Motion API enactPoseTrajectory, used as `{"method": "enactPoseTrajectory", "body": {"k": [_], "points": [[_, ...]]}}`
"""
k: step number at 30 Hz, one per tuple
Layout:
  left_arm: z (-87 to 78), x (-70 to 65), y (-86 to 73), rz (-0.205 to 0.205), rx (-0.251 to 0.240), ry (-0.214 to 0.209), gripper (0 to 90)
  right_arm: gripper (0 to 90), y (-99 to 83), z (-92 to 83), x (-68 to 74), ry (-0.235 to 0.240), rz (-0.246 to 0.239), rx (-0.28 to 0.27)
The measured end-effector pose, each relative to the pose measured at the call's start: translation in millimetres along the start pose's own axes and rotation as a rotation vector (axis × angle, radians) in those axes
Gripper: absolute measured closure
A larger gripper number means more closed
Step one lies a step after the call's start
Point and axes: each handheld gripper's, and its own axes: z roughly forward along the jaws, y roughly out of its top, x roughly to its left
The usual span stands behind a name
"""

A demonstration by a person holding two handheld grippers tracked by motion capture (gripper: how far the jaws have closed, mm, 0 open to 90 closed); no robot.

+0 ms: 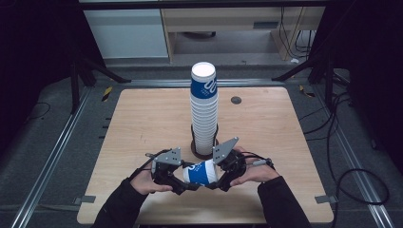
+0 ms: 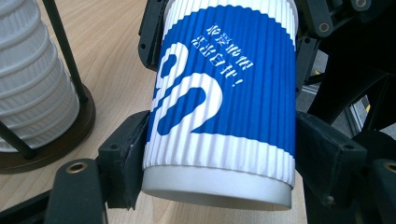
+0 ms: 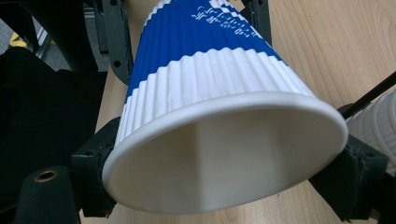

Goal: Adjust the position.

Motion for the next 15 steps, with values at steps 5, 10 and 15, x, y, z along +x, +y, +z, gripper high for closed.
{"method": "enactPoseTrajectory", "body": {"k": [5, 10, 15], "points": [[-1.2, 0.3, 0.2, 0.004, -0.009, -0.004, 25.1, 13.6, -0.7, -0.4, -0.8, 0.004, 0.009, -0.01], [-5.4, 4.7, -1.8, -0.01, -0.021, 0.003, 25.2, 7.3, -0.2, -4.4, -1.8, -0.016, 0.028, -0.048], [-15.8, 12.0, -5.0, -0.036, -0.052, 0.028, 25.2, 6.2, -3.1, -23.4, -4.6, -0.078, 0.081, -0.13]]}}
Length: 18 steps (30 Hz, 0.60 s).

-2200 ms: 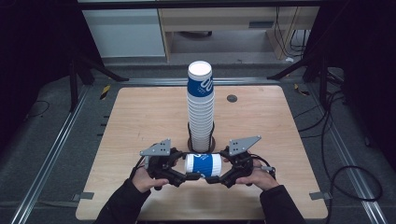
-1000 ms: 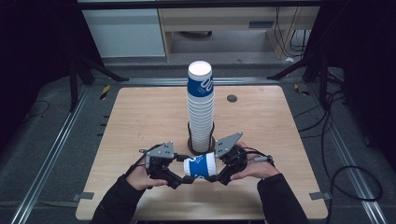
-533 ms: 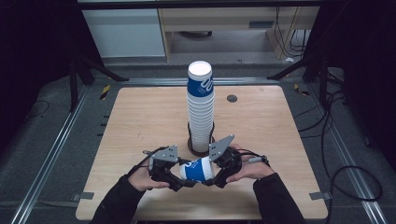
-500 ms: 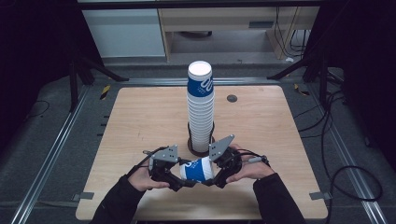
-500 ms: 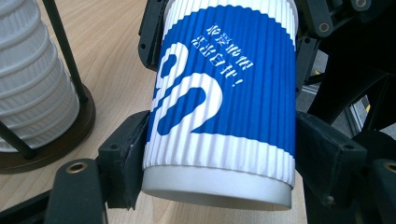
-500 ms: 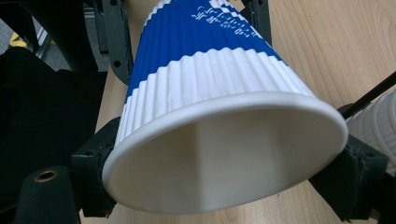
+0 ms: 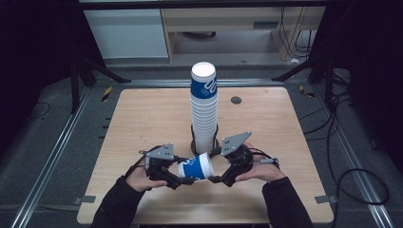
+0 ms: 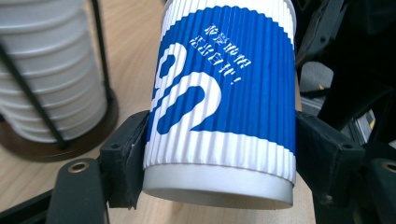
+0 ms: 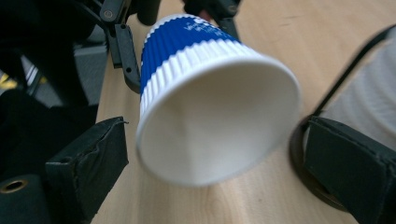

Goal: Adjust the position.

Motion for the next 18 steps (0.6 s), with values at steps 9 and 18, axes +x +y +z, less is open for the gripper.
{"method": "enactPoseTrajectory", "body": {"k": [9, 18], "points": [[-21.7, 8.8, -3.4, -0.021, -0.13, 0.08, 25.1, 6.0, -16.0, -27.8, -2.6, -0.127, 0.093, -0.086], [-25.2, 5.5, -4.3, -0.014, -0.245, 0.093, 25.0, 6.0, -33.4, -42.2, 0.0, -0.182, 0.191, -0.195]]}}
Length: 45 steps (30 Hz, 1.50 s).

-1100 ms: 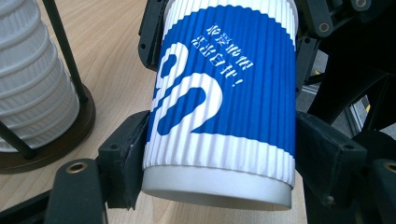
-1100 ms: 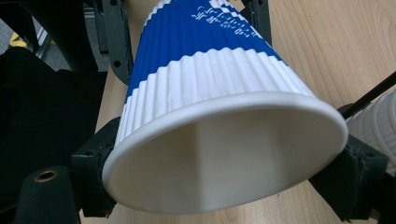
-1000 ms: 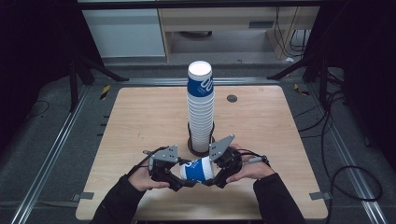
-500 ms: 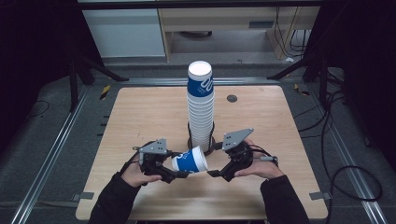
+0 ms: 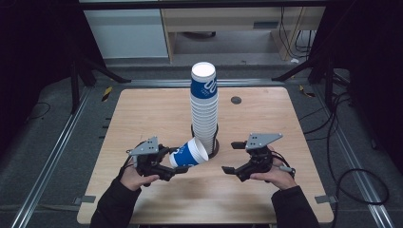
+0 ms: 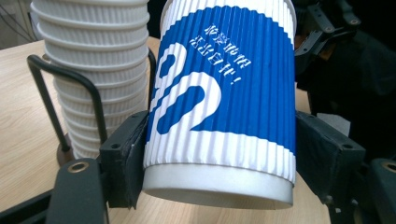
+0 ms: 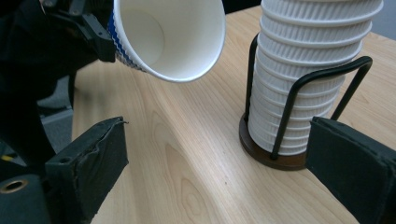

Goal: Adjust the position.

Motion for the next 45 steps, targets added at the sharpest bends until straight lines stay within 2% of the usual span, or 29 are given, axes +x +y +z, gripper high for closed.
{"method": "enactPoseTrajectory", "body": {"k": [6, 8, 10, 17, 26, 33, 37, 45], "points": [[6.1, -6.6, -1.3, 0.015, -0.03, -0.034, 25.1, 6.1, -2.6, 3.3, 2.5, 0.046, 0.026, -0.039], [9.5, -9.4, -1.6, 0.027, -0.023, -0.047, 25.0, 6.1, -2.0, 5.2, 3.9, 0.063, 0.03, -0.053], [15.5, -13.2, -2.5, 0.038, -0.015, -0.06, 25.1, 6.1, -0.5, 8.5, 6.2, 0.102, 0.039, -0.076], [24.9, -18.3, -4.3, 0.046, -0.001, -0.087, 25.1, 5.7, 2.6, 15.9, 12.4, 0.16, 0.04, -0.089], [32.9, -24.0, -4.3, 0.064, 0.007, -0.11, 25.1, 5.6, 4.3, 26.4, 15.6, 0.196, 0.048, -0.084], [39.3, -28.4, -5.1, 0.086, 0.018, -0.111, 25.1, 7.7, 3.5, 34.7, 16.3, 0.219, 0.053, -0.072], [40.9, -28.5, -6.1, 0.089, 0.03, -0.114, 25.2, 12.1, 3.2, 35.6, 16.4, 0.24, 0.058, -0.073], [41.1, -27.8, -6.1, 0.084, 0.036, -0.12, 25.2, 13.6, 2.0, 35.6, 15.0, 0.251, 0.068, -0.067]]}}
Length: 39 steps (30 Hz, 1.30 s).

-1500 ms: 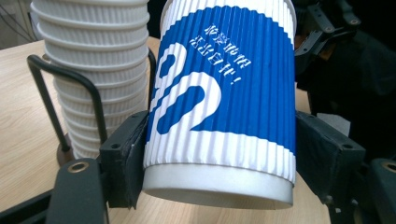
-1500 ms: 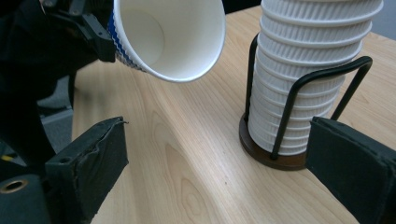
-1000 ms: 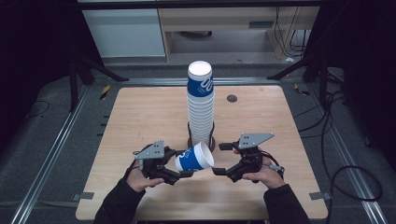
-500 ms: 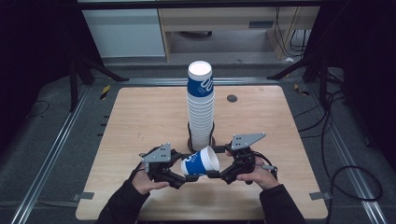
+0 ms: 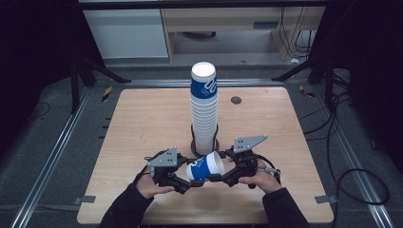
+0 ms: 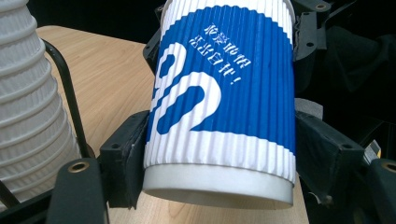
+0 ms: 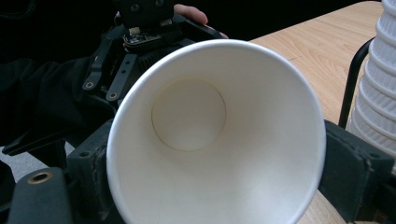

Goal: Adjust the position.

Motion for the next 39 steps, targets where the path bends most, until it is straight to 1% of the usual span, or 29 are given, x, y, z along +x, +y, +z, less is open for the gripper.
{"method": "enactPoseTrajectory", "body": {"k": [9, 11, 13, 15, 18, 19, 20, 21, 22, 23, 24, 25, 28, 29, 30, 31, 32, 33, 34, 35, 37, 38, 39], "points": [[-1.4, 0.6, 1.1, -0.007, -0.011, 0.003, 24.1, 15.4, 1.2, -2.7, 0.7, 0.004, 0.0, -0.019], [-2.4, 1.6, 1.0, -0.011, -0.013, 0.009, 22.1, 15.5, 1.9, -4.2, 1.3, -0.013, -0.011, -0.016], [-2.9, 1.9, 1.1, -0.014, -0.014, 0.011, 21.3, 15.6, 2.1, -5.0, 1.2, -0.016, -0.011, -0.016], [-4.2, 2.6, 1.4, -0.02, -0.013, 0.012, 18.4, 15.6, 3.2, -8.9, 0.7, -0.027, -0.016, -0.017], [-8.3, 4.0, 1.9, -0.028, 0.0, 0.017, 15.9, 15.5, 6.1, -14.5, 0.8, -0.046, -0.03, -0.019], [-10.0, 4.5, 2.0, -0.028, 0.004, 0.021, 15.9, 15.5, 6.1, -14.5, 0.8, -0.046, -0.03, -0.019], [-11.6, 5.2, 2.0, -0.028, 0.01, 0.028, 14.8, 15.5, 9.0, -18.4, 0.7, -0.067, -0.043, -0.014], [-12.8, 5.9, 1.9, -0.033, 0.022, 0.032, 13.8, 15.5, 10.3, -19.7, 0.8, -0.074, -0.048, -0.01], [-14.0, 7.2, 1.4, -0.042, 0.039, 0.038, 13.6, 15.4, 12.6, -20.9, 0.7, -0.088, -0.059, 0.004], [-14.8, 8.4, 0.8, -0.042, 0.052, 0.05, 13.6, 15.4, 12.6, -20.9, 0.7, -0.088, -0.059, 0.004], [-15.1, 9.9, 0.1, -0.05, 0.068, 0.058, 13.1, 15.4, 16.1, -20.8, 0.8, -0.113, -0.08, 0.038], [-15.1, 11.2, -0.7, -0.053, 0.077, 0.068, 13.1, 15.4, 16.1, -20.8, 0.8, -0.113, -0.08, 0.038], [-14.6, 13.3, -2.4, -0.055, 0.101, 0.077, 12.5, 15.4, 20.0, -12.3, -1.0, -0.131, -0.098, 0.102], [-14.0, 13.4, -2.7, -0.053, 0.107, 0.079, 12.5, 15.4, 20.0, -12.3, -1.0, -0.131, -0.098, 0.102], [-13.4, 13.5, -3.0, -0.052, 0.112, 0.077, 12.3, 15.4, 20.7, -9.0, -1.5, -0.133, -0.104, 0.117], [-12.9, 13.6, -3.2, -0.051, 0.116, 0.076, 12.2, 15.3, 21.4, -5.5, -2.1, -0.129, -0.11, 0.137], [-11.5, 13.4, -3.5, -0.047, 0.127, 0.074, 12.0, 15.3, 22.8, 2.7, -2.0, -0.128, -0.122, 0.175], [-11.5, 13.4, -3.5, -0.047, 0.127, 0.074, 11.8, 15.3, 22.8, 2.7, -2.0, -0.128, -0.122, 0.175], [-9.7, 13.0, -3.8, -0.043, 0.143, 0.078, 11.7, 15.3, 24.6, 10.3, -1.4, -0.127, -0.138, 0.204], [-9.7, 13.0, -3.8, -0.043, 0.143, 0.078, 11.7, 15.3, 24.6, 10.3, -1.4, -0.127, -0.138, 0.204], [-8.1, 12.9, -4.1, -0.043, 0.154, 0.073, 11.6, 15.3, 26.3, 16.5, -0.9, -0.118, -0.142, 0.213], [-7.2, 12.6, -4.4, -0.045, 0.161, 0.067, 11.6, 15.3, 27.7, 22.3, 0.0, -0.116, -0.149, 0.226], [-6.5, 12.3, -4.6, -0.043, 0.166, 0.066, 11.6, 15.3, 27.7, 22.3, 0.0, -0.116, -0.149, 0.226]]}}
